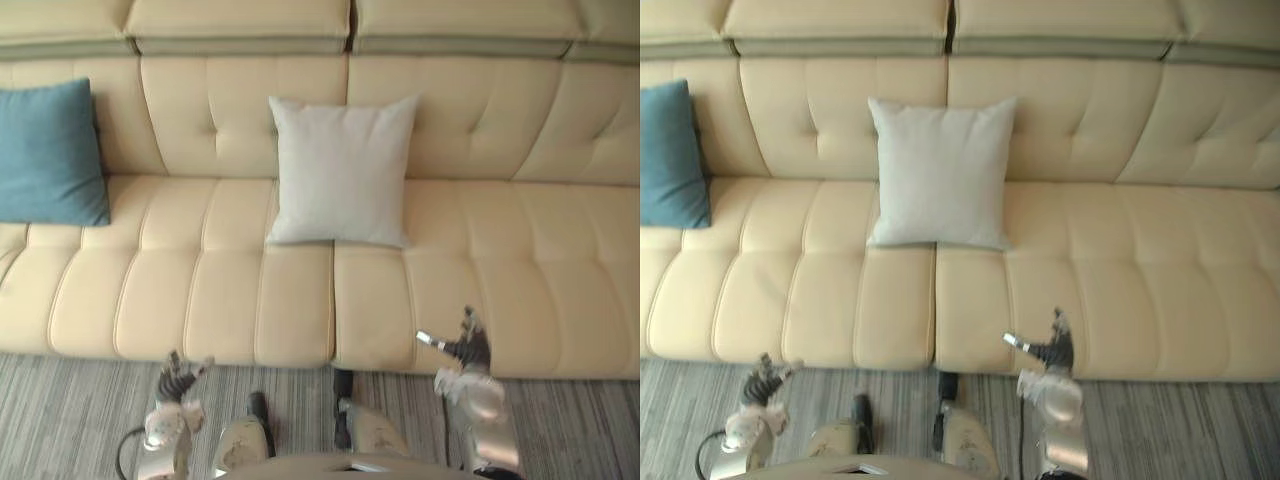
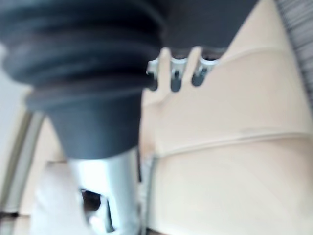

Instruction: Pick up cushions and gather them together orderly.

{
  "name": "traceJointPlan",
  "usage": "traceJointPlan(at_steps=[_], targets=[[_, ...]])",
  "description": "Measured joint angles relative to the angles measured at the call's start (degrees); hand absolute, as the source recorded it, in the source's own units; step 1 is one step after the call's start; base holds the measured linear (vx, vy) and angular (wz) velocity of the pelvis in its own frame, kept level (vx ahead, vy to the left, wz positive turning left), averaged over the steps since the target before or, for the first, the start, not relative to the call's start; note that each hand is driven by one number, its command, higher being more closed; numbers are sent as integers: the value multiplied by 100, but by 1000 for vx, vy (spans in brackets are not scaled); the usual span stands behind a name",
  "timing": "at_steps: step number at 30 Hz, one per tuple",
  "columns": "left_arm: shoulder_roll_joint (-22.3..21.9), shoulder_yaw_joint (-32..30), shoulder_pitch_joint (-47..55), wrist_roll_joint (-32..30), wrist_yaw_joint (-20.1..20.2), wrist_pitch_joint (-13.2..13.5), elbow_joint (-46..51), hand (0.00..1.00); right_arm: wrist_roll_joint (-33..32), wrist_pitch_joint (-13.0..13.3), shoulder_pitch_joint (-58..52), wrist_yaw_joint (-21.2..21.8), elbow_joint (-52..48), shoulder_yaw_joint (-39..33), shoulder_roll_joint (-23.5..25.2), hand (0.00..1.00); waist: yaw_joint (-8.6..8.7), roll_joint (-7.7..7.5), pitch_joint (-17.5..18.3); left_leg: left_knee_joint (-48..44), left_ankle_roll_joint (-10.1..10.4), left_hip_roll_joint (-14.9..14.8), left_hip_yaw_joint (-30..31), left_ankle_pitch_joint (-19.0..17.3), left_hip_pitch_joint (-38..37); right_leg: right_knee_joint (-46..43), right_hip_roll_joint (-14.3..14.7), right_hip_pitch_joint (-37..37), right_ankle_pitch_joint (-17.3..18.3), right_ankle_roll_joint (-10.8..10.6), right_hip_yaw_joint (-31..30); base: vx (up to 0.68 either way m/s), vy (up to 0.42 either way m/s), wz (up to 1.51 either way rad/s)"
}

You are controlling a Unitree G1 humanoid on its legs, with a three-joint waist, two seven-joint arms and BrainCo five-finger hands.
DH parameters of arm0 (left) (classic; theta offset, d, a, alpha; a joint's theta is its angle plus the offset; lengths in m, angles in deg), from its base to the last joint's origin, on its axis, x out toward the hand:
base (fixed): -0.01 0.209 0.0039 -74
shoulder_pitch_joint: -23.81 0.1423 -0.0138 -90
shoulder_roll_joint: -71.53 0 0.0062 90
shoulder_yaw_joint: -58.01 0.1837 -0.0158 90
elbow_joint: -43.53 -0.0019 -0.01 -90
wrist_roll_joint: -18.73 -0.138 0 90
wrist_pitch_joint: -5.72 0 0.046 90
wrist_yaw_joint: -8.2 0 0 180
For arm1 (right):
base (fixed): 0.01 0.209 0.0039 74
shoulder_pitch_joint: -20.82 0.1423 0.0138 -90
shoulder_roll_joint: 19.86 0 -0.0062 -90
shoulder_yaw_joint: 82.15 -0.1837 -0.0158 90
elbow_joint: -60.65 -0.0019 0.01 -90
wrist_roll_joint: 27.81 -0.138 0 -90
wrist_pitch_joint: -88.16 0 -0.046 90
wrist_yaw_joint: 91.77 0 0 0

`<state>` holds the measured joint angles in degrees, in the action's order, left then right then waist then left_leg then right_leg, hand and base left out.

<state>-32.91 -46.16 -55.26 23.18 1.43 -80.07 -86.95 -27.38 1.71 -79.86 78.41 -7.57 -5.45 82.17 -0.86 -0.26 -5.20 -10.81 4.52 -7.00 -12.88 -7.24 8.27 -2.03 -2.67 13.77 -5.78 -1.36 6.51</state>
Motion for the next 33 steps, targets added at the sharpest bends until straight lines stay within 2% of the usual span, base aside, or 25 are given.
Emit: traceJointPlan(at_steps=[5, 7, 12, 13, 14, 15, 16, 17, 19, 20, 21, 22, 23, 24, 25, 26, 27, 28, 30, 32, 33], targets=[[-162, -167, -26, -244, 10, -77, -812, 0, 229, -55, 44, 102, 1576, -39, 191, 0, -36, -20, 234, 2, 0, 16, -134, -82, -385, 259, -4, -434, -116, -51, -120, -4, 36, -14], [-168, -237, -95, -250, 7, -91, -1057, 0, 246, -173, 29, 100, 2165, -153, 271, 0, -38, -36, 284, -2, 32, 21, -151, -122, -558, 271, -5, -594, -119, -61, -141, -14, 27, -6], [-217, -367, -201, -259, -5, -111, -1245, 0, 446, -311, 76, 101, 2471, -270, 337, 0, -75, -104, 280, -133, -14, 8, -427, -211, -746, 117, 10, -648, -155, -166, -427, -48, 17, -29], [-240, -363, -225, -259, -7, -112, -1245, 0, 445, -335, 95, 100, 2471, -268, 350, 0, -68, -117, 248, -284, -32, -20, -436, -272, -735, 25, 9, -644, -114, -216, -430, -117, 33, -11], [-260, -367, -239, -258, -20, -114, -1225, 0, 445, -346, 99, 98, 2482, -271, 365, 0, -78, -154, 229, -440, -70, -78, -484, -312, -711, -72, -24, -621, 42, -414, -366, -117, 33, -9], [-275, -367, -226, -257, -31, -117, -1209, 0, 442, -347, 104, 99, 2507, -274, 364, 0, -90, -126, 254, -430, -85, -125, -499, -298, -701, -135, -41, -603, 191, -579, -256, -121, 13, -19], [-342, -374, -222, -256, -50, -115, -1167, 0, 427, -347, 242, 98, 2613, -267, 356, 0, -140, 23, 282, -431, -109, -284, -553, -255, -665, -930, -58, -324, 431, -391, 18, -75, -41, -20], [-277, -378, -257, -256, -115, -123, -1173, 0, 432, -356, 357, 103, 2771, -262, 430, 0, -175, -66, 235, -490, -74, -385, -521, -211, -600, -2804, -324, 78, 929, -134, 256, -75, -41, -11], [-198, -379, -317, -244, -147, -128, -1132, 0, 438, -355, 412, 96, 2935, -263, 519, 0, -168, -317, 274, -661, -69, -384, -402, -208, -477, -3963, -715, 57, 1154, -248, 235, -37, -142, 28], [-115, -377, -326, -244, -169, -132, -1062, 0, 441, -354, 454, 100, 3122, -261, 573, 0, -193, -488, 258, -869, -45, -379, -272, -202, -348, -4156, -907, -60, 1180, -457, 164, -50, -273, 31], [-107, -393, -454, -242, -179, -150, -1086, 0, 446, -381, 510, 97, 3165, -266, 551, 0, -240, -494, 277, -790, 6, -385, -185, -100, -281, -3987, -773, -11, 1133, -538, 279, -37, -197, 16], [-133, -395, -469, -246, -175, -160, -1122, 0, 448, -377, 575, 96, 3155, -259, 550, 0, -294, -467, 271, -581, -67, -377, -131, -3, -286, -3679, -665, -95, 1129, -550, 304, -107, -131, -10], [-252, -394, -479, -246, -180, -183, -1184, 0, 449, -388, 640, 78, 3153, -262, 404, 0, -393, -175, 247, 23, -146, -449, -150, 442, -301, -2816, -419, -521, 1352, -425, 233, -122, -129, -3], [-307, -366, -559, -243, -210, -159, -1150, 0, 449, -388, 757, 52, 3151, -247, 375, 0, -374, -290, 222, 90, 86, -385, -172, 631, -217, -2812, -539, -605, 1619, -277, 255, -150, -170, -9], [-256, -344, -615, -240, -241, -165, -1161, 0, 449, -391, 846, 46, 3161, -214, 384, 0, -412, -294, 172, 47, 88, -306, -231, 664, -79, -2415, -600, -711, 1800, -344, 279, -200, -272, -33], [-199, -306, -723, -231, -302, -170, -1199, 0, 448, -380, 1077, 46, 3153, -60, 344, 0, -480, -313, 104, -162, 135, -353, -307, 654, 189, -1543, -457, -898, 1868, -368, 346, -257, -211, -52], [-266, -247, -751, -227, -325, -186, -1273, 0, 450, -371, 1269, 34, 3108, 15, 277, 0, -442, 19, -97, -281, 166, -558, -245, 647, 259, -1113, -214, -1096, 1525, -267, 392, -283, -182, -47], [-297, -197, -734, -227, -332, -185, -1278, 0, 451, -372, 1297, 26, 3100, 15, 267, 0, -412, 98, -147, -275, 185, -592, -204, 659, 243, -974, -154, -1174, 1452, -248, 390, -236, -69, -11], [-364, -60, -699, -230, -358, -176, -1277, 0, 450, -382, 1214, -72, 3106, 16, 276, 0, -381, 162, -179, -117, 237, -650, -179, 835, 97, -941, -77, -1241, 1361, -215, 387, -182, -49, -1], [-317, 87, -628, -240, -364, -172, -1265, 0, 442, -380, 1118, -97, 3103, 14, 253, 0, -330, 141, -162, 189, 248, -615, -205, 1082, -22, -991, -92, -1123, 1312, -154, 359, -197, -35, -11], [-309, 97, -627, -241, -363, -172, -1244, 0, 441, -379, 1107, -104, 3100, 10, 241, 0, -305, 130, -157, 187, 252, -603, -179, 1084, 26, -988, -113, -1052, 1274, -143, 355, -199, 22, -20]])
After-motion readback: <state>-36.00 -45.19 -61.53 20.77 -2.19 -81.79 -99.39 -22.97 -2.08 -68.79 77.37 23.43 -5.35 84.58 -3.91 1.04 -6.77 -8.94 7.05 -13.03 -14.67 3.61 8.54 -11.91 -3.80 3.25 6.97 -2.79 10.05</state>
